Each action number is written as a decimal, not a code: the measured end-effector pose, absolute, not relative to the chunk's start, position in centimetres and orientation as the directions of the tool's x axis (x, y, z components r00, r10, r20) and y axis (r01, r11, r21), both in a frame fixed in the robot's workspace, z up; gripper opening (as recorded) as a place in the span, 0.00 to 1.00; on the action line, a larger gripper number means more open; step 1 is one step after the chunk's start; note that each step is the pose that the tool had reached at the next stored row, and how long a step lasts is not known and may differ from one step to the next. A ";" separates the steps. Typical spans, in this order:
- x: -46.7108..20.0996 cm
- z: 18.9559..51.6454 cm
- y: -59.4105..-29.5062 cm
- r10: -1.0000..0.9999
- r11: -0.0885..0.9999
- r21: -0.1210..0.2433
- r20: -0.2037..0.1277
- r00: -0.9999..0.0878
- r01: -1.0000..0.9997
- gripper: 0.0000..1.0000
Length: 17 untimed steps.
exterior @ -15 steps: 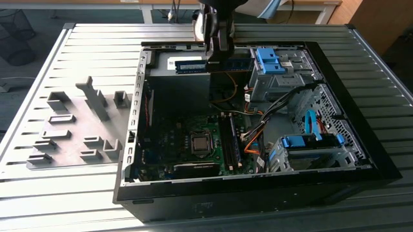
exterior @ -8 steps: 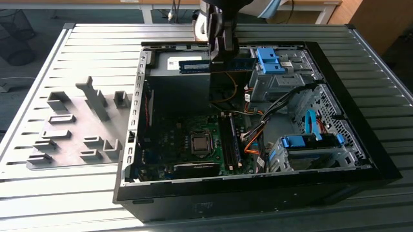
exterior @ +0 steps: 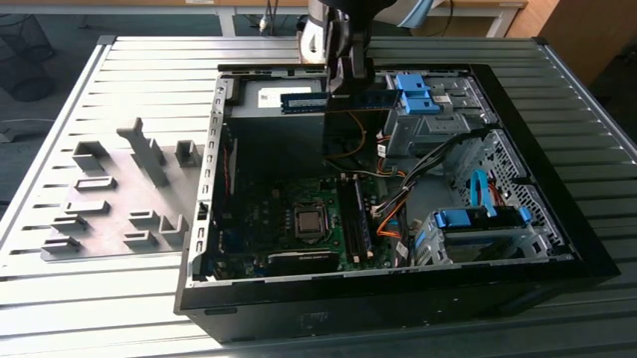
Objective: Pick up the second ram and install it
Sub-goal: 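Pick up the second ram and move it above second insertion slot, then insert the second ram into the second slot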
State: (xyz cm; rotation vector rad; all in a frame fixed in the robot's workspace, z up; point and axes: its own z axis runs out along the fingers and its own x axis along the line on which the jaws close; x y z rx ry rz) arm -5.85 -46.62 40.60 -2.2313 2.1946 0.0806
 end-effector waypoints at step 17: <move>-5.6 40.6 -46.6 -0.999 -0.017 0.028 -0.044 0.016 -0.999 0.14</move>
